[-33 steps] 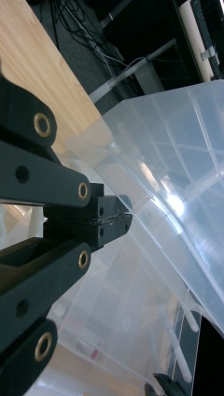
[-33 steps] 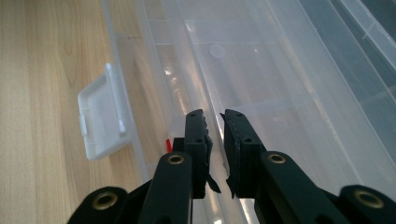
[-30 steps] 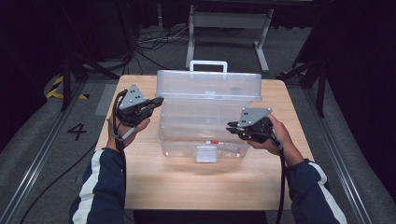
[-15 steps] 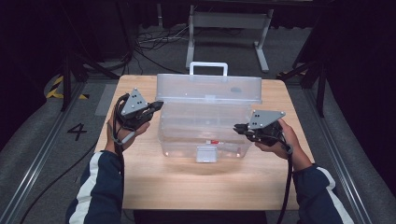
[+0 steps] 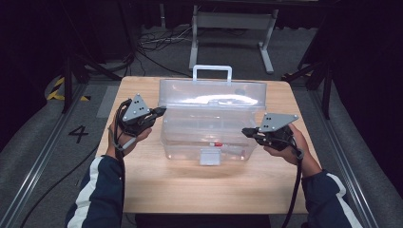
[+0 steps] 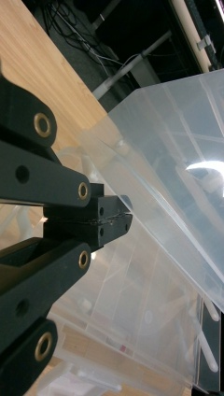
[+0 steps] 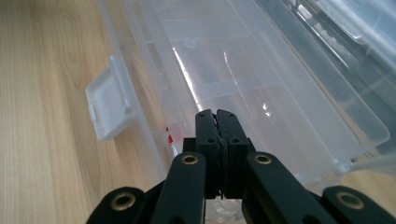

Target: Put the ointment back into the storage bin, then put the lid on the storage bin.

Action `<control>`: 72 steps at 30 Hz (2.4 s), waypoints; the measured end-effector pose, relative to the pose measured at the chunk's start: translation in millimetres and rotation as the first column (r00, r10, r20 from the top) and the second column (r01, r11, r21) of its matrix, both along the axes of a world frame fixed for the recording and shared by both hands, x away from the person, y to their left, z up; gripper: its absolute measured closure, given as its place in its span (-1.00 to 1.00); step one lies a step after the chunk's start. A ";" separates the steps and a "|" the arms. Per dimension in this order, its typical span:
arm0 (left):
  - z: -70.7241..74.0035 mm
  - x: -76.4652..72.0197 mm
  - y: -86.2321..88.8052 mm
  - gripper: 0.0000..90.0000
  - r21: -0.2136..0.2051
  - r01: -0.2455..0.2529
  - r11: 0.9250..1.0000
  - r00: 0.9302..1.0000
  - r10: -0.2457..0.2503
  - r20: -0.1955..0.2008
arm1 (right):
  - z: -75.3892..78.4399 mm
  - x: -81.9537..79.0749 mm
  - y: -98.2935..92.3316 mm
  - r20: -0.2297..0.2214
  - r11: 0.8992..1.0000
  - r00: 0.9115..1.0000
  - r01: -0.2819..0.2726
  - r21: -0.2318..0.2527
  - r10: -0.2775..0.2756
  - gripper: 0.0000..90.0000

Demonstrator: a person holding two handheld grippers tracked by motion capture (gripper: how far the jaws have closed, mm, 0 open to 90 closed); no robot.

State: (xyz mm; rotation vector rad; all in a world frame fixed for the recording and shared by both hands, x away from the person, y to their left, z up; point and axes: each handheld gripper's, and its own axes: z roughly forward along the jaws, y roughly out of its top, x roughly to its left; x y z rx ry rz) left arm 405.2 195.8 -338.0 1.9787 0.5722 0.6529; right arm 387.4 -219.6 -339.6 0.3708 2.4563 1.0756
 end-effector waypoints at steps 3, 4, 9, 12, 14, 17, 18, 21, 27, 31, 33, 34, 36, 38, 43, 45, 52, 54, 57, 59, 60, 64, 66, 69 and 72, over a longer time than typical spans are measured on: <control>-0.7 -0.3 -1.3 1.00 0.013 -0.003 1.000 1.000 0.003 -0.004 | 1.1 -2.8 -10.1 -0.001 1.000 1.000 0.014 0.026 -0.014 0.99; -0.7 -0.3 -1.3 1.00 0.013 -0.003 1.000 1.000 0.003 -0.004 | 1.1 -4.3 -16.2 0.002 0.999 0.999 0.033 0.035 -0.033 0.99; -2.7 -4.0 -2.7 1.00 0.037 -0.008 0.999 1.000 0.008 -0.003 | -2.7 -4.2 -30.3 -0.006 0.996 0.998 0.069 0.055 -0.069 0.98; -4.2 -5.4 -2.2 1.00 0.032 -0.006 0.999 1.000 0.006 -0.013 | -4.8 -4.7 -39.5 -0.003 0.995 0.996 0.093 0.042 -0.093 0.97; -5.2 -6.3 -2.1 1.00 0.039 -0.004 0.999 1.000 0.005 -0.015 | -4.3 -5.4 -47.8 -0.005 0.992 0.993 0.117 0.050 -0.117 0.96; -7.2 -7.3 -2.1 1.00 0.041 -0.002 0.999 1.000 0.003 -0.022 | -4.6 -5.4 -56.1 -0.007 0.988 0.990 0.142 0.055 -0.142 0.95; -7.8 -7.6 -1.9 1.00 0.044 -0.002 0.999 1.000 0.003 -0.023 | -5.4 -5.2 -58.0 -0.007 0.987 0.989 0.151 0.053 -0.151 0.94; -8.6 -8.2 -2.3 1.00 0.057 -0.003 0.998 1.000 0.004 -0.025 | -8.9 -4.0 -61.4 -0.015 0.984 0.985 0.172 0.044 -0.171 0.93; -9.8 -7.1 -1.3 1.00 0.055 0.005 0.998 1.000 -0.004 -0.031 | -15.1 -2.0 -65.6 -0.030 0.981 0.981 0.192 0.034 -0.191 0.92; -11.1 -8.4 -1.6 1.00 0.063 0.007 0.998 0.999 -0.004 -0.037 | -17.8 -0.4 -65.7 -0.037 0.980 0.980 0.198 0.031 -0.197 0.92; -11.9 -9.3 -1.9 1.00 0.076 0.002 0.997 0.999 0.001 -0.035 | -19.0 0.2 -65.0 -0.037 0.980 0.980 0.199 0.028 -0.198 0.91; -12.7 -10.1 -2.1 1.00 0.085 -0.001 0.996 0.999 0.004 -0.037 | -19.5 0.4 -64.8 -0.038 0.980 0.979 0.199 0.028 -0.198 0.91; -13.5 -11.0 -1.8 1.00 0.087 -0.004 0.996 0.999 0.008 -0.041 | -20.8 0.7 -64.2 -0.043 0.980 0.980 0.196 0.029 -0.195 0.91; -13.9 -11.7 -1.3 1.00 0.103 -0.006 0.995 0.999 0.011 -0.042 | -22.9 0.9 -62.9 -0.046 0.981 0.981 0.190 0.029 -0.188 0.90; -14.5 -15.0 0.0 1.00 0.103 -0.023 0.994 0.999 0.028 -0.040 | -23.1 -0.4 -58.8 -0.044 0.984 0.984 0.174 0.030 -0.172 0.89; -15.4 -16.1 0.8 1.00 0.105 -0.025 0.994 0.998 0.030 -0.046 | -23.7 -0.2 -57.3 -0.044 0.986 0.985 0.166 0.027 -0.164 0.89; -20.3 -19.3 2.8 1.00 0.120 -0.023 0.992 0.998 0.030 -0.058 | -25.9 0.6 -55.7 -0.045 0.985 0.984 0.172 0.011 -0.172 0.89; -21.7 -19.9 3.4 1.00 0.126 -0.025 0.992 0.998 0.033 -0.061 | -26.8 1.0 -56.1 -0.047 0.984 0.983 0.176 0.011 -0.175 0.89; -22.9 -20.8 3.9 1.00 0.133 -0.026 0.991 0.997 0.035 -0.065 | -29.7 2.2 -56.4 -0.051 0.984 0.983 0.178 0.000 -0.178 0.88; -24.4 -21.9 3.9 1.00 0.140 -0.024 0.990 0.997 0.034 -0.071 | -31.2 3.0 -56.6 -0.053 0.984 0.983 0.176 -0.007 -0.176 0.88; -24.4 -21.9 3.9 1.00 0.140 -0.024 0.990 0.997 0.034 -0.071 | -31.2 3.0 -56.6 -0.053 0.984 0.983 0.176 -0.007 -0.176 0.88; -27.7 -24.0 4.6 1.00 0.144 -0.026 0.989 0.996 0.038 -0.082 | -34.2 3.5 -57.3 -0.062 0.984 0.982 0.179 -0.013 -0.180 0.88; -28.9 -24.8 5.7 1.00 0.152 -0.028 0.988 0.996 0.041 -0.085 | -34.9 3.3 -57.5 -0.066 0.983 0.981 0.181 -0.016 -0.182 0.88; -30.1 -25.5 6.6 1.00 0.157 -0.030 0.987 0.995 0.045 -0.089 | -36.4 3.6 -57.4 -0.066 0.983 0.981 0.181 -0.018 -0.182 0.88; -33.1 -26.3 6.1 1.00 0.164 -0.028 0.986 0.995 0.044 -0.095 | -38.6 3.9 -56.8 -0.072 0.983 0.980 0.183 -0.021 -0.184 0.88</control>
